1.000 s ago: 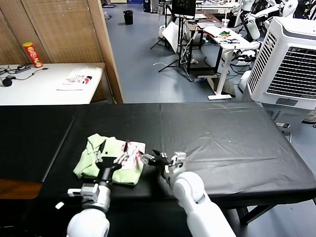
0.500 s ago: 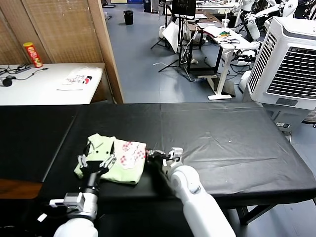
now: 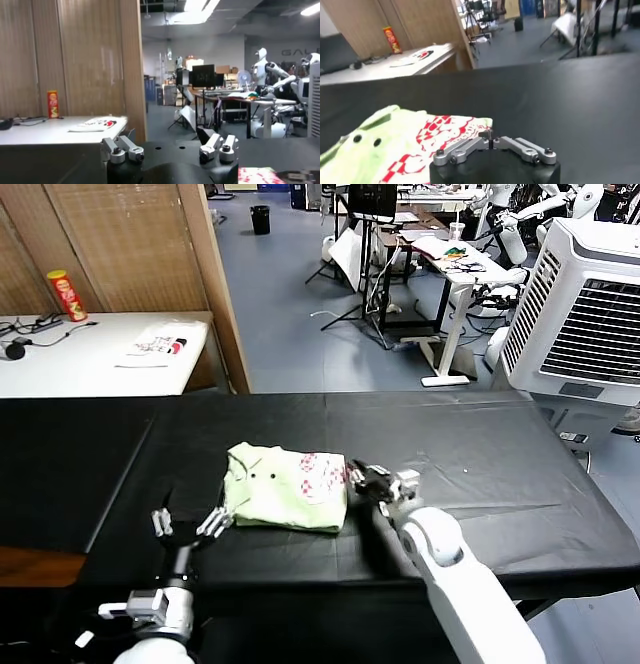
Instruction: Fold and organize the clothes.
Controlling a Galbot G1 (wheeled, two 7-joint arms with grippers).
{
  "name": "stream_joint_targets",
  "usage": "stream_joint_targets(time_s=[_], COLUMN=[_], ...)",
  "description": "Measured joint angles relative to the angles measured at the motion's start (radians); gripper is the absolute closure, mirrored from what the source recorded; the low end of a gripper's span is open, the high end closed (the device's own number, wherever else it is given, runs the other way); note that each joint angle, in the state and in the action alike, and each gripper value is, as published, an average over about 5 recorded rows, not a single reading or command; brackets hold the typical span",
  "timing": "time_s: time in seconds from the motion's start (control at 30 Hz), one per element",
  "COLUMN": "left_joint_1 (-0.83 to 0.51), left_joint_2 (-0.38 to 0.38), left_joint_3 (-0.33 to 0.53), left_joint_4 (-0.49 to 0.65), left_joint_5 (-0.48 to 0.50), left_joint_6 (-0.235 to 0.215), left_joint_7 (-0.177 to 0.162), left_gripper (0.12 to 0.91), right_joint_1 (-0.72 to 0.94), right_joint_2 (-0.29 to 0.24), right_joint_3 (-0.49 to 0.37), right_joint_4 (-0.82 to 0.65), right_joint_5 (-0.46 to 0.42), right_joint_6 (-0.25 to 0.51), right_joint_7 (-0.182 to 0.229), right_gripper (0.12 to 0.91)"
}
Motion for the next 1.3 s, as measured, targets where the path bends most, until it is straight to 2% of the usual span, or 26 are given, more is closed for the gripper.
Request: stream_joint_targets(time_s=[0.1,0.23,0.33,0.47,0.57,0.8,0.9,1.07,1.3], left_joint_1=[0.018,0.048,0.079,0.133,0.174,0.272,0.320,0.403,0.453], left_joint_2=[0.010,0.031,0.054,0.078,0.087,0.117,0.134,0.160,0.177], left_joint_3=[0.006,0.006,-0.006,-0.022,-0.028,-0.072,-0.106,-0.165,-0.186], left_joint_4=[0.000,-0.014,-0.028,-0.044,-0.048,-0.056,-0.069,-0.105,-0.162], left_joint_5=[-0.010,-0.038,-0.055,-0.078,-0.087,-0.129,-0.178,-0.256,-0.268], left_joint_6=[0.015,0.045,0.047,0.049,0.049,0.035,0.051,0.099,0.139], left_joint_7=[-0.005,-0.035,-0.051,-0.067,-0.066,-0.016,-0.009,-0.040,-0.049], left_gripper=[0.232,0.232,0.232,0.232,0.232,0.232,0.232,0.232,0.232], right_joint_1=[-0.084,-0.209,-0.308,-0.452,-0.558,-0.765,-0.846,-0.971,-1.056], right_joint_2=[-0.037,-0.076,-0.092,-0.098,-0.094,-0.068,-0.056,-0.035,-0.023], right_joint_3=[0.027,0.068,0.100,0.147,0.180,0.247,0.271,0.289,0.294], right_joint_4=[0.087,0.205,0.285,0.375,0.434,0.558,0.604,0.665,0.694], right_joint_5=[-0.068,-0.143,-0.183,-0.227,-0.255,-0.294,-0.295,-0.288,-0.284], right_joint_6=[0.055,0.139,0.199,0.267,0.297,0.335,0.332,0.305,0.292], right_joint_7=[0.014,0.033,0.049,0.085,0.121,0.201,0.238,0.298,0.310], right_gripper=[0.545,0.336,0.247,0.229,0.227,0.227,0.227,0.227,0.227])
